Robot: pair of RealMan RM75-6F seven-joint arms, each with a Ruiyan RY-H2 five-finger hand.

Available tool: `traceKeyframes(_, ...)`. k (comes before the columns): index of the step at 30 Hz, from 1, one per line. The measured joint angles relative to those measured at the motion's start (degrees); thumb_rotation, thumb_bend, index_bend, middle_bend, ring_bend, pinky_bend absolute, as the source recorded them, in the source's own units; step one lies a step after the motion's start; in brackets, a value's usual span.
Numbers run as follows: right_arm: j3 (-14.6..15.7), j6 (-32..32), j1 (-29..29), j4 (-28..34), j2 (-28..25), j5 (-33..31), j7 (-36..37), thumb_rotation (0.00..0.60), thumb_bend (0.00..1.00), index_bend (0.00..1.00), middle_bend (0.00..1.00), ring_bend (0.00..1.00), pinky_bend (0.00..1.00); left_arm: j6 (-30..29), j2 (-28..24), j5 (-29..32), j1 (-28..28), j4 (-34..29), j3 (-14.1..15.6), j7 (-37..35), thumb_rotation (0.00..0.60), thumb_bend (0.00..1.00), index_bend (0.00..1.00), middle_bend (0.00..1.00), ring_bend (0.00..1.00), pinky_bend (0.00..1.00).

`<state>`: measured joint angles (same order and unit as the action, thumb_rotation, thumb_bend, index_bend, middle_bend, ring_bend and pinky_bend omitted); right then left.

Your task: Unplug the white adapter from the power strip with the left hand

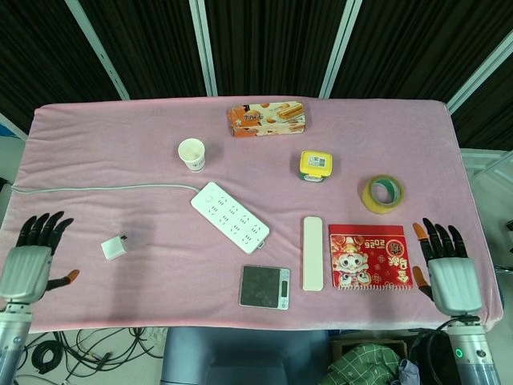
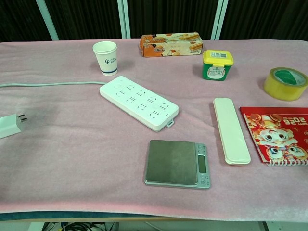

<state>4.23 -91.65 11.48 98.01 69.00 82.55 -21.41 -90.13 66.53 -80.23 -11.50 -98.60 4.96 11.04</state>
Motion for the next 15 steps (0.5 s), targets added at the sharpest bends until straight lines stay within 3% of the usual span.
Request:
traceKeyframes(6, 1.3, -1.9, -2.4, 0.6, 1.0, 4.2, -1.1, 0.600, 0.30, 0.01, 0.03, 0.08, 0.07, -2.9, -2.8, -5.2, 3.5, -2.3, 2.6, 0.2, 0.600, 0.04, 0.14, 0.07, 0.00, 0.00)
traceKeyframes(15, 1.6, -3.7, -5.3, 0.8, 1.4, 8.2, -0.9, 0.600, 0.30, 0.00, 0.03, 0.08, 0.07, -4.5, -3.6, -7.5, 6.8, -2.7, 3.0, -0.7, 0.600, 0.04, 0.14, 0.07, 0.00, 0.00)
